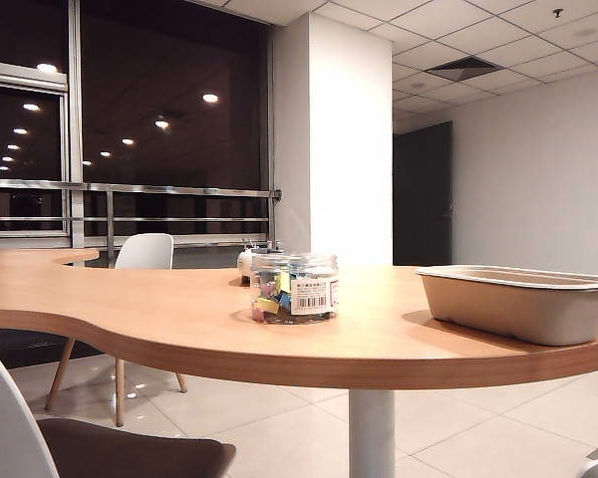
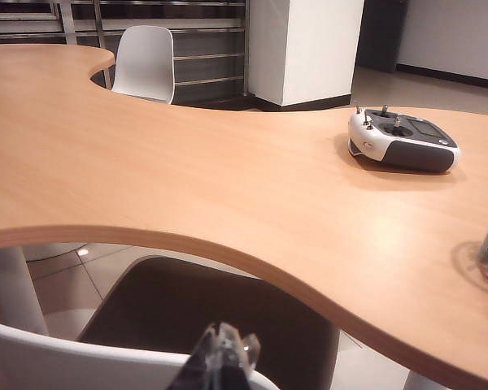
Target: Pick up the box filled with clips, pour some clips from it into the rectangular paper box, and then put the clip box back on the table.
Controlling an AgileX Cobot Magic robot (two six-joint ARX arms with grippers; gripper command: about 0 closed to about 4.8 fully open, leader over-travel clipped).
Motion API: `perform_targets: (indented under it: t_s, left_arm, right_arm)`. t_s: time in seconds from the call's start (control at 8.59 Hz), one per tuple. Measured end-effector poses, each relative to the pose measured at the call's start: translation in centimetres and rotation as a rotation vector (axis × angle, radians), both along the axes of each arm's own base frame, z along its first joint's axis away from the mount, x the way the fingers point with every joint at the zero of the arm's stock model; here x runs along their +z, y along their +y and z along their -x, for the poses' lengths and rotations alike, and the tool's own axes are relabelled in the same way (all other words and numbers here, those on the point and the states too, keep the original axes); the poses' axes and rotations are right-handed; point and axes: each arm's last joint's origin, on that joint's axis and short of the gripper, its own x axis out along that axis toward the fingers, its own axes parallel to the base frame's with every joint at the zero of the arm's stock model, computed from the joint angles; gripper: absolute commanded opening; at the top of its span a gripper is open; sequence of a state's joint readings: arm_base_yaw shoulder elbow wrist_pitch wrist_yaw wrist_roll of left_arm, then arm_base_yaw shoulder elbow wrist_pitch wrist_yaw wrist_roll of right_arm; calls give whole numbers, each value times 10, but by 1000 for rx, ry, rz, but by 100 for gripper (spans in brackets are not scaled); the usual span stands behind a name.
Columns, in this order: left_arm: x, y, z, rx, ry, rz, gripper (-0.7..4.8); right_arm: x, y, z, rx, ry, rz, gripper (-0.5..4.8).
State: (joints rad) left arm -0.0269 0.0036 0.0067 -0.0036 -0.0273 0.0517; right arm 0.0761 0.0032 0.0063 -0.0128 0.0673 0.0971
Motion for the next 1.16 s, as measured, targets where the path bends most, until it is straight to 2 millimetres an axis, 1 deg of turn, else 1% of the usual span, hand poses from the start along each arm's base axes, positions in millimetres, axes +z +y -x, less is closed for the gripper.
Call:
perform_targets:
  t_s: [0.35,0.47,0.58,0.7,0.82,0.93,1.05,1.16]
  left_arm:
    - [0,0,0,-2,0,3,-5]
    - [0,-1,0,-28,-4,24,-5]
    - [5,0,1,-9,-31,109,-5]
    - [36,1,9,23,-79,177,-5]
    - [45,1,12,21,-95,183,-5]
    - [66,1,16,19,-87,187,-5]
    - [85,1,15,21,-49,197,-5]
    - [115,1,6,27,5,255,-5]
  right_arm:
    - [0,0,0,-1,1,0,-6]
    - [1,0,0,-5,1,0,-6]
    - [24,-1,5,-6,-58,-8,-6]
    - [65,-3,16,-57,-119,-40,-6]
    - [75,-4,18,-73,-105,-44,-6]
    - [102,-4,18,-90,-73,-45,-6]
    - [130,-3,10,-90,-47,-42,-6]
    - [164,-1,-13,-60,2,-37,-6]
